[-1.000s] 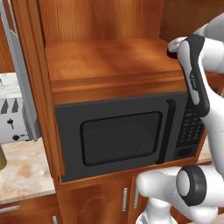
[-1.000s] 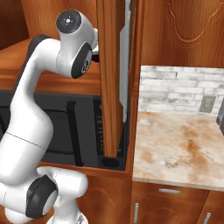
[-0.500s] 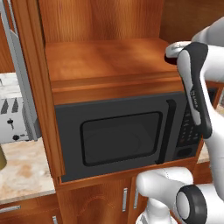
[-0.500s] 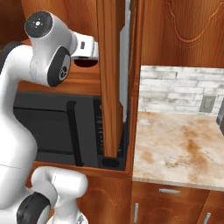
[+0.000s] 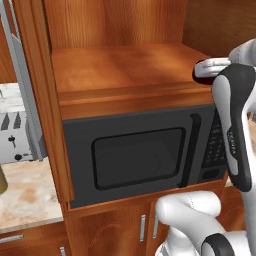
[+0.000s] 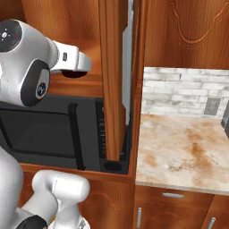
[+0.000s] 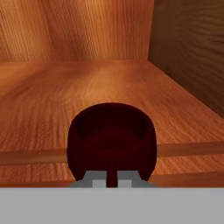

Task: There is a tray on the dining counter. Grab the cup, mug, and pitcher and place them on the tray. The pitcher may be placed next to the tray if it cannot fit the tray.

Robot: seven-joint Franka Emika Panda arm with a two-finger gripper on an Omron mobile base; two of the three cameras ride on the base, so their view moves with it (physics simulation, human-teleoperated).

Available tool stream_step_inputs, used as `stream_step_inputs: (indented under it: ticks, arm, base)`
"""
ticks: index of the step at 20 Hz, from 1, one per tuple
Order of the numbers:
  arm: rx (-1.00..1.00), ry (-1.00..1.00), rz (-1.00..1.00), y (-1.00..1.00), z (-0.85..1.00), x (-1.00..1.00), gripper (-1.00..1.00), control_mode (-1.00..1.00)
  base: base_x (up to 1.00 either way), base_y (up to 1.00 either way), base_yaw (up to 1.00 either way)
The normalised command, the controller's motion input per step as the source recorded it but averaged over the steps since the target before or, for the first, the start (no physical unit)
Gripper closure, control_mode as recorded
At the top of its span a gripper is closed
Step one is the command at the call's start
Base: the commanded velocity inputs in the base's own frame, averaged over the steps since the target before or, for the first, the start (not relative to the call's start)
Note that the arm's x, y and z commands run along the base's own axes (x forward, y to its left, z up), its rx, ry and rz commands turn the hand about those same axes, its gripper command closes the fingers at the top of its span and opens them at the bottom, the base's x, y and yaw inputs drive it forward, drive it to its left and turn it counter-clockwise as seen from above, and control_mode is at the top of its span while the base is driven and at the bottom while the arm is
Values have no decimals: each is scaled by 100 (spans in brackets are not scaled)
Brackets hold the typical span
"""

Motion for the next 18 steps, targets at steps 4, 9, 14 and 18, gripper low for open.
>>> stream_step_inputs:
  ticks: [4, 9, 14, 18]
  arm:
    - [0, 0, 0, 7, -4, -66, 100, -100]
    - [0, 0, 0, 15, -13, -60, 100, -100]
    - [0, 0, 1, 29, -15, -31, 100, -100]
    - [1, 0, 1, 13, -12, -31, 100, -100]
  base:
    - [0, 0, 0]
    - [0, 0, 0]
    - [0, 0, 0]
    - [0, 0, 0]
